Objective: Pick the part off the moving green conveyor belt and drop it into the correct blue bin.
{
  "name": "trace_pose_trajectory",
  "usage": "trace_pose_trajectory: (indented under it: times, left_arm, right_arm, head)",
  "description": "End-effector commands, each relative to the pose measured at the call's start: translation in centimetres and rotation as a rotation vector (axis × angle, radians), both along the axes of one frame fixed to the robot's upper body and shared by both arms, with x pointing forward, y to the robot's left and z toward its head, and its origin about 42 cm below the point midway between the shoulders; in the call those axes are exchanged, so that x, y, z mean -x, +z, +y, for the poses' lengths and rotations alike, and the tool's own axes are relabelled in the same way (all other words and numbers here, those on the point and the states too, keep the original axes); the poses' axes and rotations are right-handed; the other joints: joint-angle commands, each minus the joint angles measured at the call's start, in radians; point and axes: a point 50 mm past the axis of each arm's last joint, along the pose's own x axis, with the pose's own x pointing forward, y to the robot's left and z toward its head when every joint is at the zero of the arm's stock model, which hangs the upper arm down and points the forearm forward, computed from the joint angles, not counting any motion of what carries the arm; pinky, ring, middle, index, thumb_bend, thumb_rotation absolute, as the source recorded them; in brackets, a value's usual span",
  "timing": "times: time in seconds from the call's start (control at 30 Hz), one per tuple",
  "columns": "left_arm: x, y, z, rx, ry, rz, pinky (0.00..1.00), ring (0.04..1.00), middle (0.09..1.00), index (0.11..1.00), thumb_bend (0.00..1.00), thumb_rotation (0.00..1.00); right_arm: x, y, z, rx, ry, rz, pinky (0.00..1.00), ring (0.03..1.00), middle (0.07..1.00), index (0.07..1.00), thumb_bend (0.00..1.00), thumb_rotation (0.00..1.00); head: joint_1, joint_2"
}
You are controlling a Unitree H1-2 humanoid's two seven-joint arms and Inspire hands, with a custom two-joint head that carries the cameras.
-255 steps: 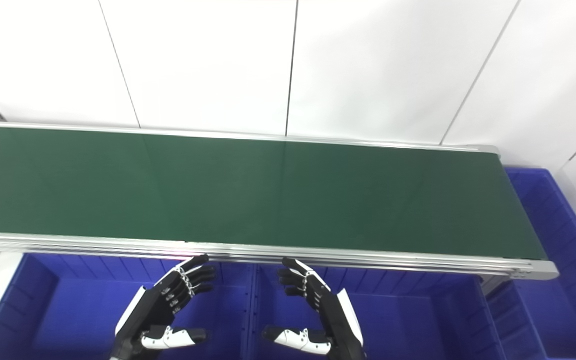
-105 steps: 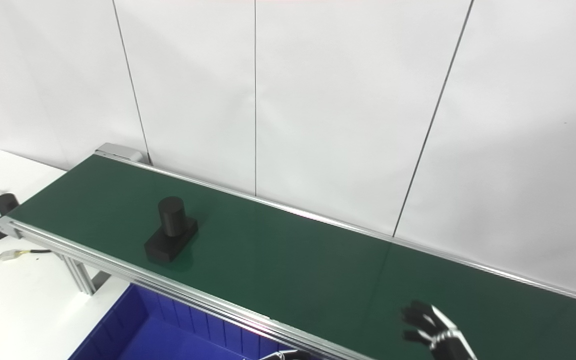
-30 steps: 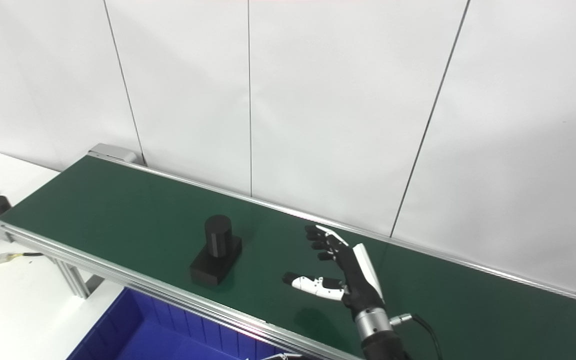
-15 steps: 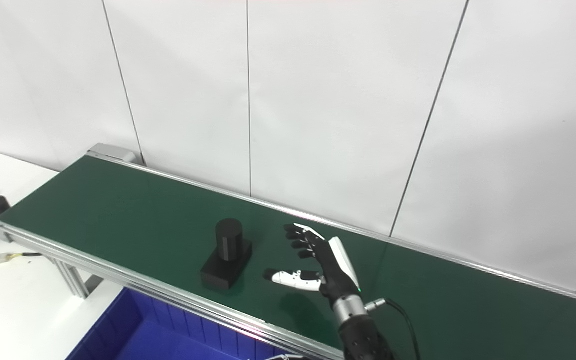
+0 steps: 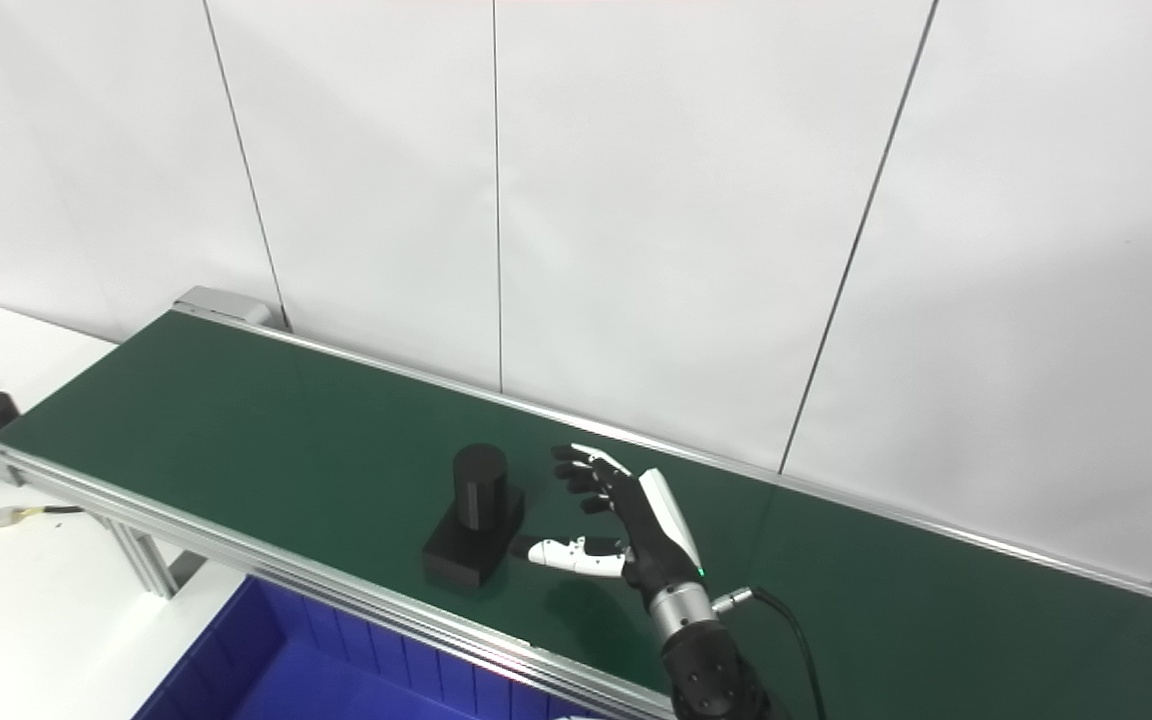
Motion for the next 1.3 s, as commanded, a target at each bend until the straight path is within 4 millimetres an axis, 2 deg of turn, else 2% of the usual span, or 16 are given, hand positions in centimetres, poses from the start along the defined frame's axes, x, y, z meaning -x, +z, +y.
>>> trace_pose_trajectory:
  times: [0.0, 0.5, 0.97, 1.27]
  left_arm:
    - [-0.4, 1.2, -0.5, 0.013, -0.005, -0.077, 0.69, 0.699, 0.735, 0.749, 1.0, 0.14]
    - [0.1, 1.3, -1.0, 0.033, -0.006, -0.076, 0.69, 0.704, 0.742, 0.752, 1.0, 0.11]
    - [0.6, 1.6, -1.2, 0.032, -0.005, -0.084, 0.68, 0.694, 0.727, 0.738, 1.0, 0.15]
    - [1.0, 1.7, -1.3, 0.037, -0.001, -0.088, 0.67, 0.689, 0.722, 0.739, 1.0, 0.15]
  right_arm:
    - [-0.8, 3.3, 2.2, -0.05, 0.04, -0.106, 0.75, 0.796, 0.788, 0.815, 0.72, 0.28]
    - [-2.3, 3.0, 2.6, -0.018, 0.008, -0.072, 0.73, 0.783, 0.776, 0.811, 0.71, 0.27]
    - [-3.4, 2.6, 1.2, -0.07, -0.057, -0.007, 0.71, 0.782, 0.792, 0.801, 0.71, 0.27]
    - [-3.2, 2.1, 0.9, -0.068, -0.065, -0.01, 0.72, 0.767, 0.778, 0.789, 0.73, 0.18]
  head:
    - [-0.001, 0.001]
    - [-0.005, 0.002]
    - [-0.013, 0.014]
    - [-0.017, 0.023]
